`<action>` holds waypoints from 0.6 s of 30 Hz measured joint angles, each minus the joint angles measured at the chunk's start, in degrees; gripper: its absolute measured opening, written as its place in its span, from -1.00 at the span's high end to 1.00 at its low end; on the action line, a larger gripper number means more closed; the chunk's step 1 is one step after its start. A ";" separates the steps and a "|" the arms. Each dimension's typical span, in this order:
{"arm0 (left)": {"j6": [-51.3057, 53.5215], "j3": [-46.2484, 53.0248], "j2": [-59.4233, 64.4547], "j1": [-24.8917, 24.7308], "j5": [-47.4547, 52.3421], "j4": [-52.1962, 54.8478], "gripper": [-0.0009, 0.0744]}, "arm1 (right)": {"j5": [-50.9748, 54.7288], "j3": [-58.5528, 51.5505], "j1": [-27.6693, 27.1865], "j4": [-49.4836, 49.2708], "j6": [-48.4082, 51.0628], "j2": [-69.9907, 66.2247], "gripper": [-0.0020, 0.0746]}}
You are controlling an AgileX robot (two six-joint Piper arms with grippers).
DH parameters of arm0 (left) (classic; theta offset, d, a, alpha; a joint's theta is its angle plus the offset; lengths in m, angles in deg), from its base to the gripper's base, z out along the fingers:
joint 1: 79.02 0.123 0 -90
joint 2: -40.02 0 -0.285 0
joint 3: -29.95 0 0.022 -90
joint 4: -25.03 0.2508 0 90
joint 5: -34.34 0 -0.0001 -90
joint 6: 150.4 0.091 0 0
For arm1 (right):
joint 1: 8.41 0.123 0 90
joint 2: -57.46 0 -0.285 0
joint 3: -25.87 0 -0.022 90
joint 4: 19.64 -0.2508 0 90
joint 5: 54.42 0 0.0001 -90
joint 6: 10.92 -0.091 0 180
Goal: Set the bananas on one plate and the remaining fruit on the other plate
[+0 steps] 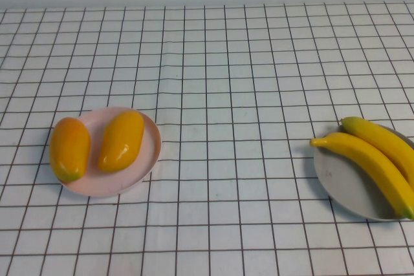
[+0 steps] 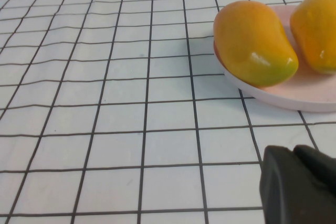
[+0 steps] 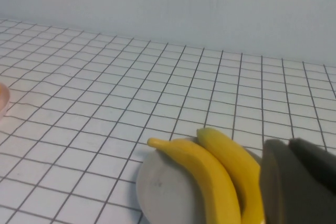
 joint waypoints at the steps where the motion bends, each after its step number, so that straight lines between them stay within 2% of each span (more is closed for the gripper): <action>1: 0.00 0.00 0.00 0.00 0.00 0.00 0.99 | -2.87 -2.15 0.00 0.03 0.00 0.00 0.98; 9: 0.00 0.00 0.00 0.00 0.00 0.00 0.99 | -18.03 -15.24 0.00 -2.01 0.00 0.00 0.99; 12: 0.00 0.00 0.00 0.00 0.00 0.00 0.99 | -20.26 -17.94 -0.13 -2.68 0.00 0.00 0.99; 18: 0.00 0.00 0.00 0.00 0.00 0.00 0.99 | -19.90 -19.22 -6.90 -2.83 -3.57 0.00 0.99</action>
